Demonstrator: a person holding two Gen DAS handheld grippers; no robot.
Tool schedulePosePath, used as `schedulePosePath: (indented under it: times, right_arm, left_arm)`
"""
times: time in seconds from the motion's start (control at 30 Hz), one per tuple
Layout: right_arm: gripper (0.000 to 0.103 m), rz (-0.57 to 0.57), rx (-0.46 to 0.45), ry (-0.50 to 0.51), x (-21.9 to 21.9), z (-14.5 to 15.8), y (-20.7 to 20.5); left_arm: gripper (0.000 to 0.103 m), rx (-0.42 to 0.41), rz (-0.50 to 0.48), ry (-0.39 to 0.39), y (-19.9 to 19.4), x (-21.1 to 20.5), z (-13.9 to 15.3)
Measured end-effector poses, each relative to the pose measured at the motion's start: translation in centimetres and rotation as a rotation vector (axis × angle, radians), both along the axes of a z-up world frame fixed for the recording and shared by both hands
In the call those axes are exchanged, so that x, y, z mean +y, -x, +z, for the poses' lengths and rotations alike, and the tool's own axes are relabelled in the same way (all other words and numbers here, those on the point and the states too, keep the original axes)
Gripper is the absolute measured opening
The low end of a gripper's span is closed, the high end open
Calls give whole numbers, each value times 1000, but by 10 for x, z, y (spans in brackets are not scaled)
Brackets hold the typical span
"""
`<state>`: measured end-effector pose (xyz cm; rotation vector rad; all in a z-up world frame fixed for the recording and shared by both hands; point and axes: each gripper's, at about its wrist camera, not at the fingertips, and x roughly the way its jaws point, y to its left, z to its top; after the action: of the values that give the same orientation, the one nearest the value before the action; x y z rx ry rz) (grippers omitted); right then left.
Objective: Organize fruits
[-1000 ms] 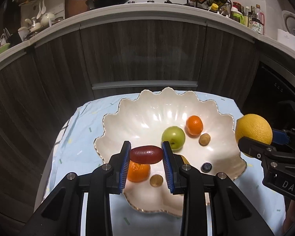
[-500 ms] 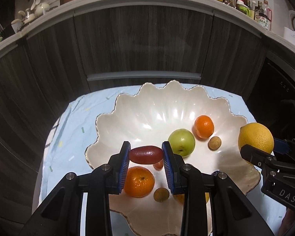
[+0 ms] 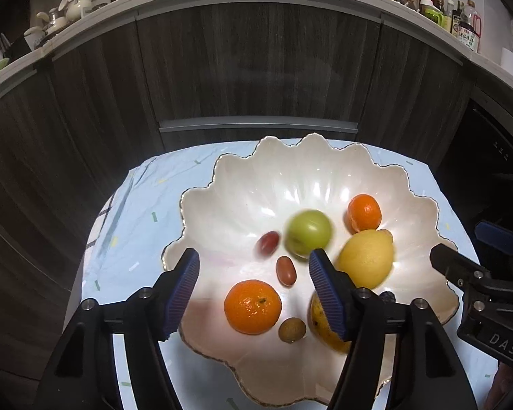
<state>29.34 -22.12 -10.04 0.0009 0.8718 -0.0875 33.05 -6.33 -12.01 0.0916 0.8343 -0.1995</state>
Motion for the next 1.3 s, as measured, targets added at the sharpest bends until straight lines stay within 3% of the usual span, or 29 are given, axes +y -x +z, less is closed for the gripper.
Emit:
schedulePosePath:
  times: [0.23, 0.73, 1.3]
  right_arm:
    - [80, -6, -19, -11, 1, 9, 11]
    - [81, -40, -86, -27, 7, 40, 53]
    - [81, -35, -162, -33, 21, 60, 120]
  left_arm:
    - [88, -30, 27, -18, 15, 7, 17]
    - [93, -100, 61, -32, 61, 22, 56]
    - [93, -113, 89, -45, 133, 40, 79]
